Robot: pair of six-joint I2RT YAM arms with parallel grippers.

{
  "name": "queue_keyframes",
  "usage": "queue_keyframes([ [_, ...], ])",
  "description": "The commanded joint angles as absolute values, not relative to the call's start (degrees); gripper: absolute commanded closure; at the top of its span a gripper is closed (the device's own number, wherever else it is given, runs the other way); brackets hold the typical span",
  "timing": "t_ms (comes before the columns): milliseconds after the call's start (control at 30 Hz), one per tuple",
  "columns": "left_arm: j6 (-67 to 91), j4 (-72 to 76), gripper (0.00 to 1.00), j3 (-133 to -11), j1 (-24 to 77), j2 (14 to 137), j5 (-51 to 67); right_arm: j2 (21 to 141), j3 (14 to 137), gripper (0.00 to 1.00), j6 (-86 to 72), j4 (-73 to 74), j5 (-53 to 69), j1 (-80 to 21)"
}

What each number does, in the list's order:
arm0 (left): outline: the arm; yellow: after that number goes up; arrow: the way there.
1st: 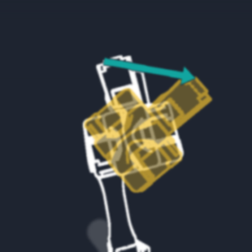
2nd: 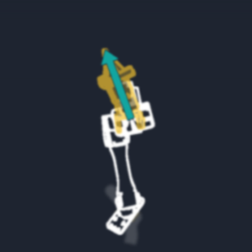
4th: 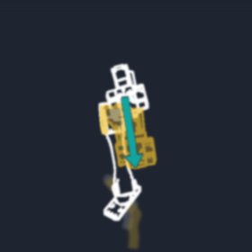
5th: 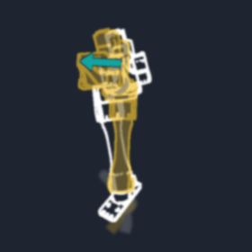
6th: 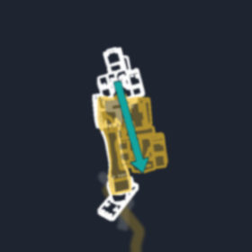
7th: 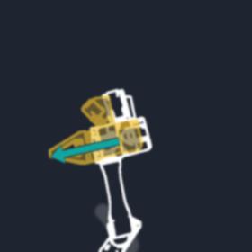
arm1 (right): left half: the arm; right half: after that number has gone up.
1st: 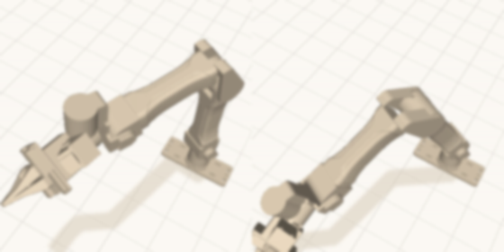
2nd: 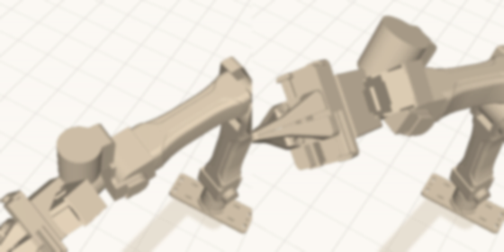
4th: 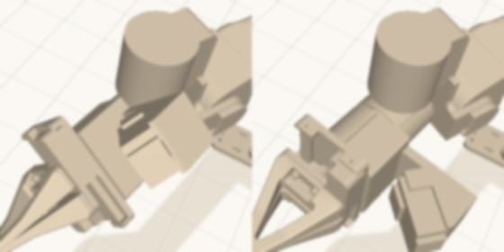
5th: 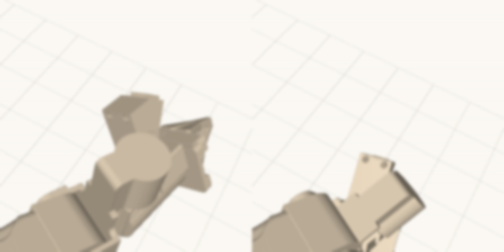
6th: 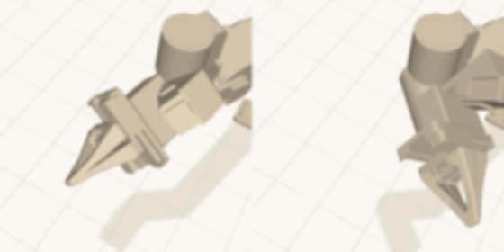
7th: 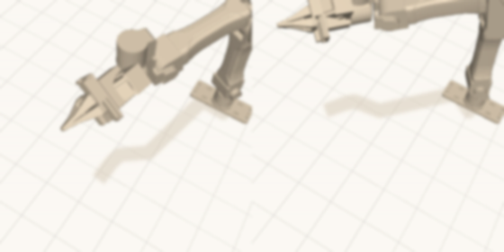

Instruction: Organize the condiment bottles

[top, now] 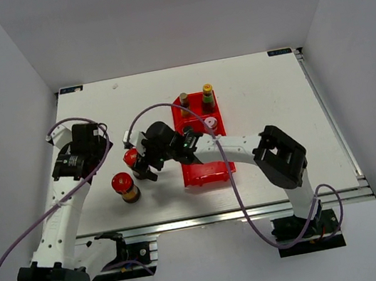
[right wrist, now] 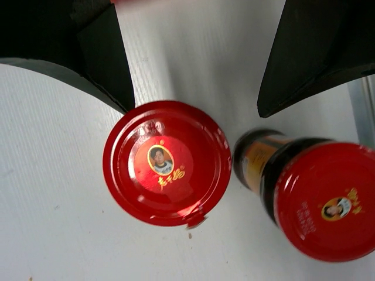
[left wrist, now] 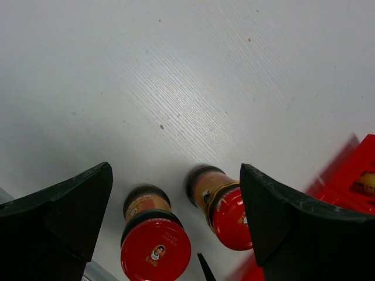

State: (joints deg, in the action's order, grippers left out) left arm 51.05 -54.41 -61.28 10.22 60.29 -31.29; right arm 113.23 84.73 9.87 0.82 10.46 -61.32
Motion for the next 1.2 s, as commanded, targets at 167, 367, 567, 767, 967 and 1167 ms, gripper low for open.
queue_keyframes([
  [167,49.2,-53.2,0.02,-61.1,9.8,58.7,-29.7,118.3,90.1,0.11,8.8,-8.4,4.4,-62.6],
  [367,49.4,-53.8,0.02,-61.2,9.8,58.3,-30.7,118.9,89.4,0.11,8.5,-12.3,6.1,-62.6],
  [567,49.0,-53.8,0.02,-61.3,9.8,58.4,-30.6,119.0,90.3,0.11,8.3,-15.2,5.4,-62.7],
  [767,48.9,-53.6,0.02,-61.3,9.8,58.5,-30.6,119.4,90.6,0.21,8.0,-14.0,7.2,-62.7],
  [967,48.9,-53.5,0.02,-61.3,9.8,58.4,-30.3,119.3,90.7,0.35,8.5,-12.2,6.5,-62.7],
  [1167,48.8,-53.4,0.02,-61.1,9.8,58.2,-30.2,115.2,88.9,0.46,7.1,-11.9,7.6,-62.7],
])
